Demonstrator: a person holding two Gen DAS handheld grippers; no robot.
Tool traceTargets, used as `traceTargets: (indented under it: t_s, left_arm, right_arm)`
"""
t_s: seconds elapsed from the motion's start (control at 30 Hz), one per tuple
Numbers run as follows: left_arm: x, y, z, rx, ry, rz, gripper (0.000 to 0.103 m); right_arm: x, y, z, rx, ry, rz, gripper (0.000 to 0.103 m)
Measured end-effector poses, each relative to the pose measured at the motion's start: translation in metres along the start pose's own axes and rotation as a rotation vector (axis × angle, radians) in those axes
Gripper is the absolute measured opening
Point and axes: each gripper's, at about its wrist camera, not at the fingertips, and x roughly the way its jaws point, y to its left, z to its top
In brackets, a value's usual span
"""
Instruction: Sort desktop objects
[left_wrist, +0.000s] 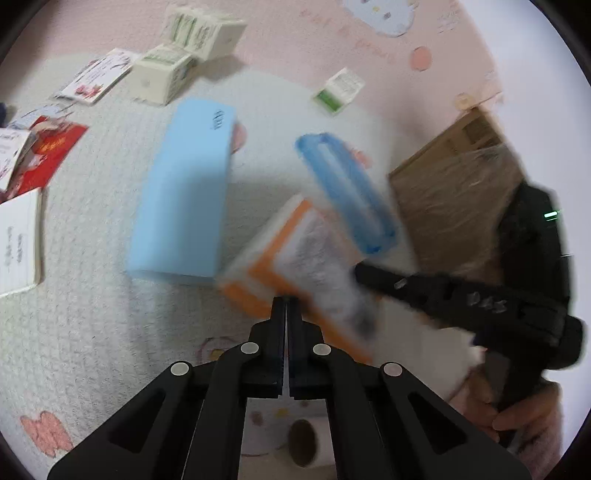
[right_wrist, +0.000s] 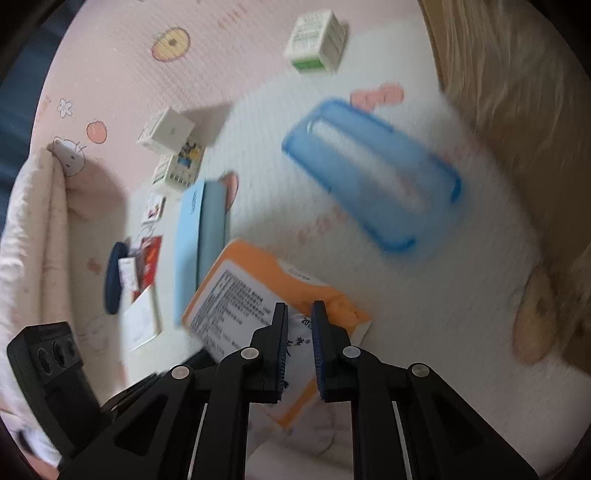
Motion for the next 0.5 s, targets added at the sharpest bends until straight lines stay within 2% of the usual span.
traceTargets:
  t_s: [0.07,0.1,0.13,0.17,0.23,0.4,0.5]
  left_arm:
    - [-0.007,-0.010,0.005,0.040,0.006,-0.123,0.000]
    - [-0.008,-0.017,0.008,0.068,0.016,-0.165,0.000]
    - [-0.009,-0.025,0.010,0.103,0.013,-0.167,0.000]
    - [-0.009,-0.035,0.012,0.147,0.001,-0.112,0.000]
    - [-0.011,-0.042,0.014,0.165,-0.047,-0.020,0.000]
    - [-0.032,-0.017,0.016,0.008,-0.165,0.045,0.000]
    - [-0.039,0.002,0.015,-0.049,-0.185,0.082,0.002]
  right_arm:
    - [0.001,-0.004,-0.005,0.045,0.033,0.079,0.011]
    - [0.003,-0.005,-0.008,0.065,0.052,0.118,0.011]
    - [0.008,-0.007,-0.015,0.100,0.076,0.184,0.011]
    - [0.011,-0.007,-0.019,0.117,0.081,0.206,0.011]
    - [0.007,-0.005,-0.028,0.115,0.025,0.197,0.011]
    - [-0.004,0.004,-0.028,0.062,0.018,0.129,0.011]
    - [-0.009,0.017,-0.028,-0.004,0.001,0.095,0.013]
